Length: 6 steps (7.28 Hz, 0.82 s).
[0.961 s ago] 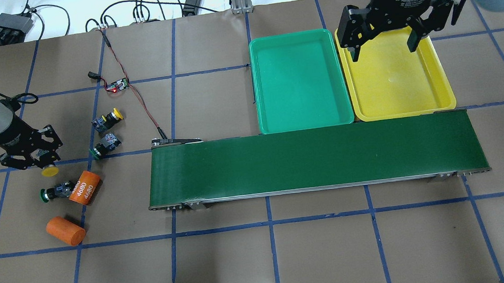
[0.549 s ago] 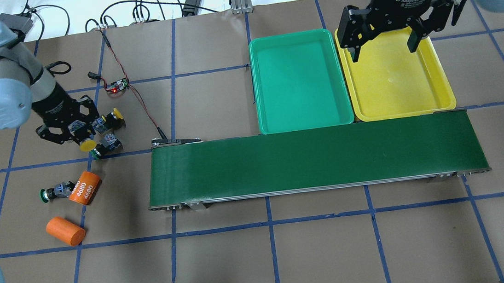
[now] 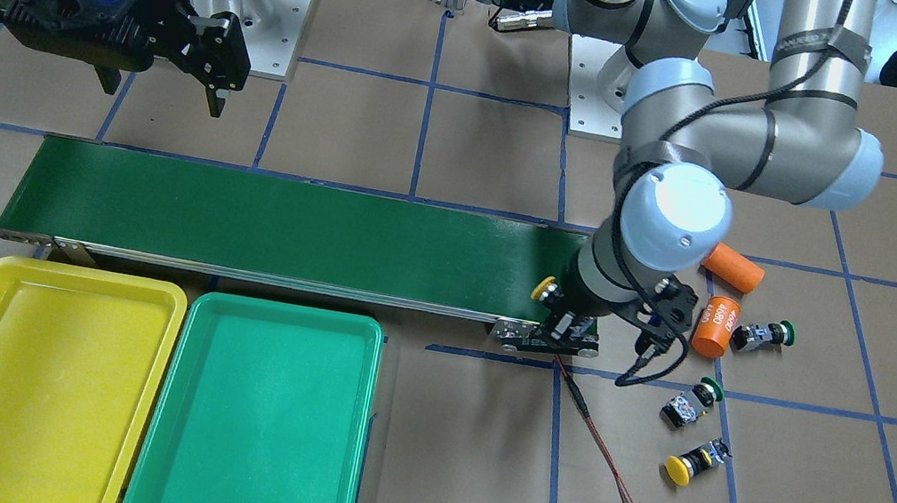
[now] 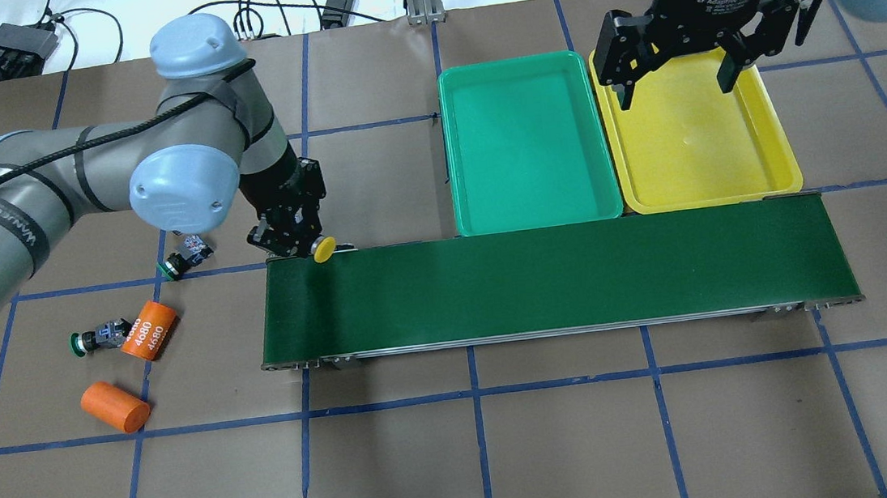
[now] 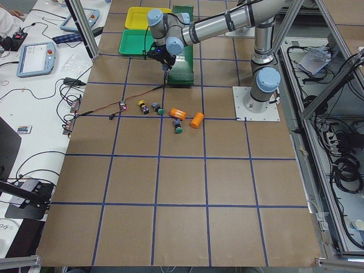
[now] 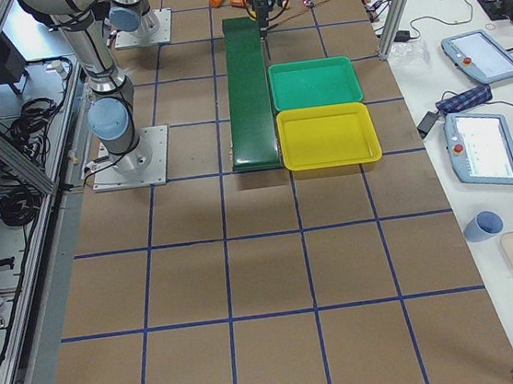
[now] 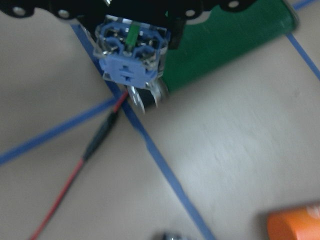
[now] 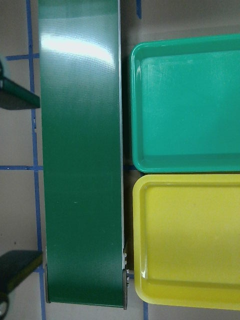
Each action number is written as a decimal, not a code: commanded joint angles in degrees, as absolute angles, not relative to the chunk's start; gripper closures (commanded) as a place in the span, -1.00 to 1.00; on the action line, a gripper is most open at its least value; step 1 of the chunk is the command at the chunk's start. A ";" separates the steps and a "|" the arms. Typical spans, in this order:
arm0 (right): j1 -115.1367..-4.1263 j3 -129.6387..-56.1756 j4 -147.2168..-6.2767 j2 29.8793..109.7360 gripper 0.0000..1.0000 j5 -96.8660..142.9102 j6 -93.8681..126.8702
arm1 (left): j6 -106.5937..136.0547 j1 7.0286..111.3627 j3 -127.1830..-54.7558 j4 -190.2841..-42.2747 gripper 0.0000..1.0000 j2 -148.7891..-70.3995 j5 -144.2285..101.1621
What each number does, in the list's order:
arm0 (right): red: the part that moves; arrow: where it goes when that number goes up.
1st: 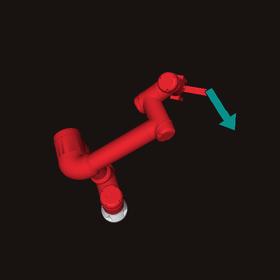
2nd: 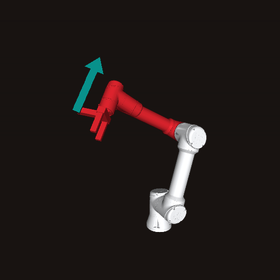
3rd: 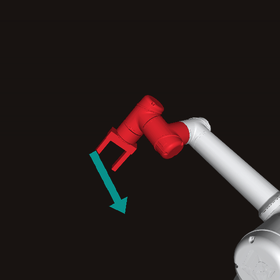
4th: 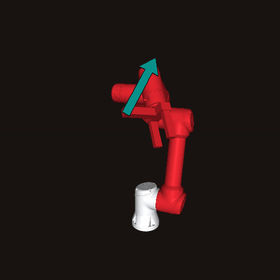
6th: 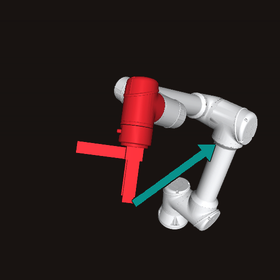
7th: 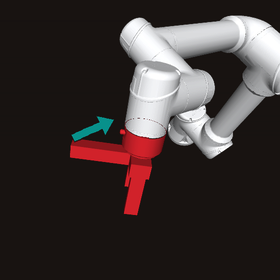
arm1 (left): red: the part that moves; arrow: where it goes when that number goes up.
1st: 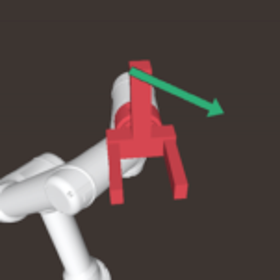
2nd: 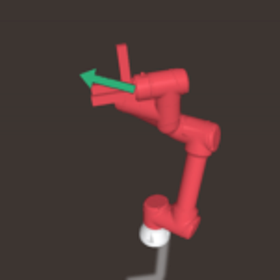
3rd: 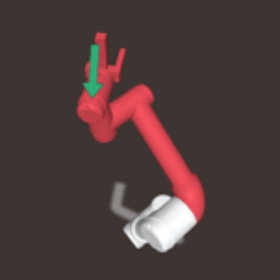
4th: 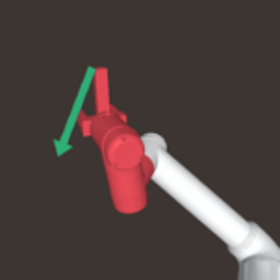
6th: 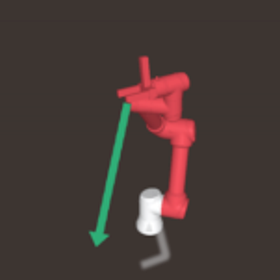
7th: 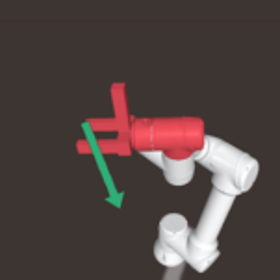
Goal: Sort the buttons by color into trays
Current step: 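Lower the yellow button onto the green belt and open the left gripper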
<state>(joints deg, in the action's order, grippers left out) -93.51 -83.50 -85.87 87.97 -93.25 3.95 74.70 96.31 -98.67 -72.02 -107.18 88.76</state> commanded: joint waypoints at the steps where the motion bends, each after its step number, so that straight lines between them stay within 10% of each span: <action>1: -93.52 -83.50 -85.87 87.98 -1.00 -93.34 4.04 | 90.46 97.74 -96.95 -72.50 1.00 -106.35 84.58; 6: -93.52 -83.50 -85.87 87.98 -1.00 -93.25 3.96 | 88.29 97.91 -106.16 -71.45 1.00 -103.11 84.55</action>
